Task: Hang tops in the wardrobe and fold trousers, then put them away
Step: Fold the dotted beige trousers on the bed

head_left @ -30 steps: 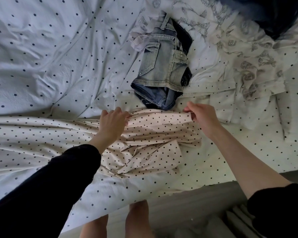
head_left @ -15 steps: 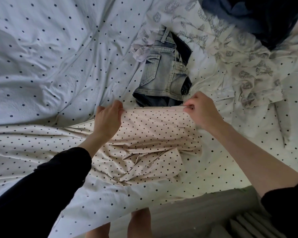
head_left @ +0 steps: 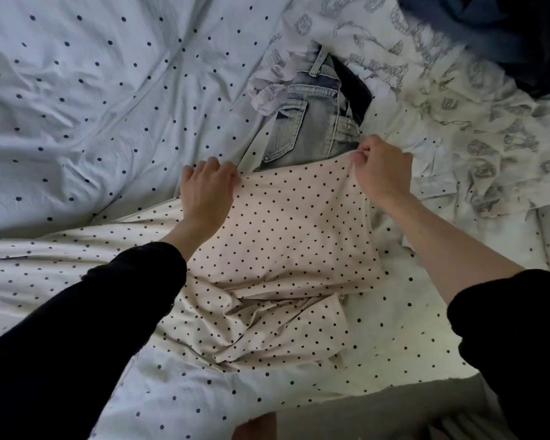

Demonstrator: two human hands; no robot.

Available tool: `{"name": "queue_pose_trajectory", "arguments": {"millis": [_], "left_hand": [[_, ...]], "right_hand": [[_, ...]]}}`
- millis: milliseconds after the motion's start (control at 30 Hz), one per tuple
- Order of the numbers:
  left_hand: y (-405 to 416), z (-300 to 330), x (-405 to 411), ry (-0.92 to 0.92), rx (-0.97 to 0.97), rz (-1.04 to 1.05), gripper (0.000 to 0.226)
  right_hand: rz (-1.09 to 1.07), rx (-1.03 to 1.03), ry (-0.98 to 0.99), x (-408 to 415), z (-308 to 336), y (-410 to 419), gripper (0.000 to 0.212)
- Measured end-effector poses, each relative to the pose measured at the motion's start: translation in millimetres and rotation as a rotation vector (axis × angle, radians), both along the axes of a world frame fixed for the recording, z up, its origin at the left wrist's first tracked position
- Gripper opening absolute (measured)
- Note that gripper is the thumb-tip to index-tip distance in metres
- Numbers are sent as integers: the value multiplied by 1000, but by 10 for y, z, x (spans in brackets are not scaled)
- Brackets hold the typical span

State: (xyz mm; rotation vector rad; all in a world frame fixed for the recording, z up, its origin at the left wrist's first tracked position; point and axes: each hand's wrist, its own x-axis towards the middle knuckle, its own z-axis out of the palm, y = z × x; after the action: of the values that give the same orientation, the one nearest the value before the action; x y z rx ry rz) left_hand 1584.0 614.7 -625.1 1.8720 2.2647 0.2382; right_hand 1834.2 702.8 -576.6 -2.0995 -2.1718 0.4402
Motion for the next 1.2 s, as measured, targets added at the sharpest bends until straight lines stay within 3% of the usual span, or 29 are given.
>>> {"name": "queue_pose_trajectory", "arguments": {"millis": [133, 300, 467, 633, 900, 1033, 1133, 1200], "left_hand": [[-24, -55, -16, -19, 1, 27, 21], [-203, -37, 39, -46, -107, -18, 23], [-709, 152, 156, -149, -184, -83, 44], [-1409, 345, 300, -186, -267, -119, 40], [-2369, 512, 478, -205, -452, -207, 36], [-2628, 428, 486, -119, -596, -270, 52], [-2652, 434, 451, -2, -556, -257, 56], [-2636, 428, 417, 22, -518, -229, 51]], "right_hand": [[-19, 88, 19, -40, -106, 13, 22], [-110, -145, 77, -15, -145, -127, 29], [-180, -136, 162, 45, -20, -722, 43], [-284, -195, 251, 114, 150, -1516, 27], [-377, -718, 322, 218, 246, -2447, 42], [-529, -762, 461, 263, 194, -2649, 27], [-581, -709, 556, 268, 240, -2650, 15], [-594, -671, 589, 269, 284, -2610, 18]]}}
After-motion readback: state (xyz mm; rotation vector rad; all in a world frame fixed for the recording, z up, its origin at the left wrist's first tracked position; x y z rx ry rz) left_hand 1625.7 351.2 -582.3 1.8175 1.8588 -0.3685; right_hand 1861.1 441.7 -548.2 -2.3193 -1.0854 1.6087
